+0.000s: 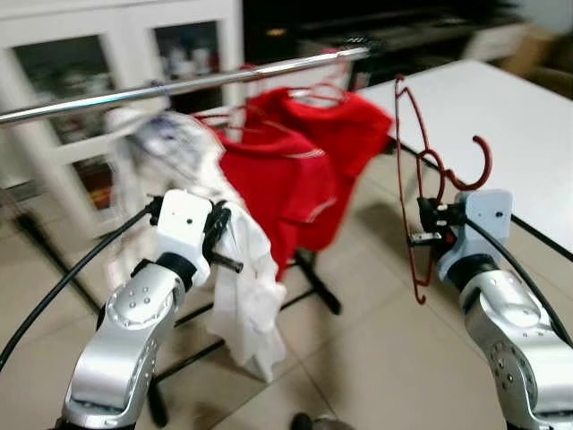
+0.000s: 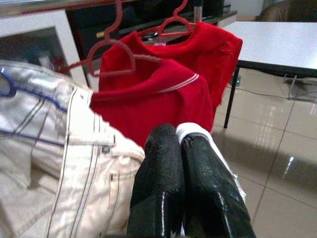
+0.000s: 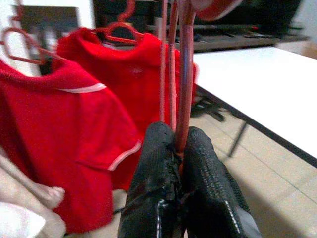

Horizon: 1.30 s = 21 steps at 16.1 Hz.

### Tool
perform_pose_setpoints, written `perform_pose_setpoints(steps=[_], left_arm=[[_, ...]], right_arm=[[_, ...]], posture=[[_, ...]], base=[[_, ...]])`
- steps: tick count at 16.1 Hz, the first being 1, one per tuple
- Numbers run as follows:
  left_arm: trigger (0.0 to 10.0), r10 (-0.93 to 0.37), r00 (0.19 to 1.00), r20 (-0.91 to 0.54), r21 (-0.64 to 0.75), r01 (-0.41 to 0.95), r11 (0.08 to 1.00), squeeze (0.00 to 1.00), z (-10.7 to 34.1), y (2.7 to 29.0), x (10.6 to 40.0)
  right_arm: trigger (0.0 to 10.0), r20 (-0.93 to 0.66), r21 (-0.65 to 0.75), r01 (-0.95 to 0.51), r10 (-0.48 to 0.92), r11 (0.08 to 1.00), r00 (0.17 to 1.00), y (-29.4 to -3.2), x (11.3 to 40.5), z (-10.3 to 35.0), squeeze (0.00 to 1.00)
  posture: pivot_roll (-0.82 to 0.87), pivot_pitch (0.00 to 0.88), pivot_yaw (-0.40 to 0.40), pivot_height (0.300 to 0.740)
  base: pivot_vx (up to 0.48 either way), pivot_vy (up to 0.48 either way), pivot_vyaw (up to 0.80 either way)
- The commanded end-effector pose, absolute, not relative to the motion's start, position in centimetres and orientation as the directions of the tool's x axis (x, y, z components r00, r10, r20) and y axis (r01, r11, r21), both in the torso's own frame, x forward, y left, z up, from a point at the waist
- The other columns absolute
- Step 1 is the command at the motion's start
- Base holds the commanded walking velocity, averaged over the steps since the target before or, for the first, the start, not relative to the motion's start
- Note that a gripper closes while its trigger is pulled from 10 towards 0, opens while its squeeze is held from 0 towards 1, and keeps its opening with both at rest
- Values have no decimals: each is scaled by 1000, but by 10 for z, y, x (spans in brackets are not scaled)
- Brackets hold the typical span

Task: Hang hanger

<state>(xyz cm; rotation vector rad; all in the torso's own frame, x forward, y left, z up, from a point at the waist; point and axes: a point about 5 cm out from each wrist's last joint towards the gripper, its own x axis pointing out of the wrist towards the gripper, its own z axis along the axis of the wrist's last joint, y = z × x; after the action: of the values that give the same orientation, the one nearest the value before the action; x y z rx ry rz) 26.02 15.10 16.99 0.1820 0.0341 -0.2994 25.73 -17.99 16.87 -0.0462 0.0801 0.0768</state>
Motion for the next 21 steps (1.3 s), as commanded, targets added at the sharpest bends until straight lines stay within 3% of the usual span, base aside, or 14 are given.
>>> perform_pose_setpoints(steps=[1, 7, 21], left_arm=[[10000, -250, 968, -4, 217, 245, 945, 0, 177, 154, 265], [10000, -194, 979, 57, 191, 180, 965, 0, 183, 155, 276], [10000, -221, 975, 7, 128, 218, 967, 0, 175, 153, 288]], right_arm=[[10000, -68, -60, -16, 12, 998, 998, -185, 258, 170, 0], [10000, -198, -127, 100, -124, 987, 972, -195, 258, 153, 0], [10000, -220, 54, 79, -66, 995, 973, -182, 246, 147, 0]], posture=[[-76, 6, -40, 740], [-86, 8, -23, 740], [-112, 11, 6, 740]], base=[[0, 0, -788], [0, 0, -714], [0, 18, -600]])
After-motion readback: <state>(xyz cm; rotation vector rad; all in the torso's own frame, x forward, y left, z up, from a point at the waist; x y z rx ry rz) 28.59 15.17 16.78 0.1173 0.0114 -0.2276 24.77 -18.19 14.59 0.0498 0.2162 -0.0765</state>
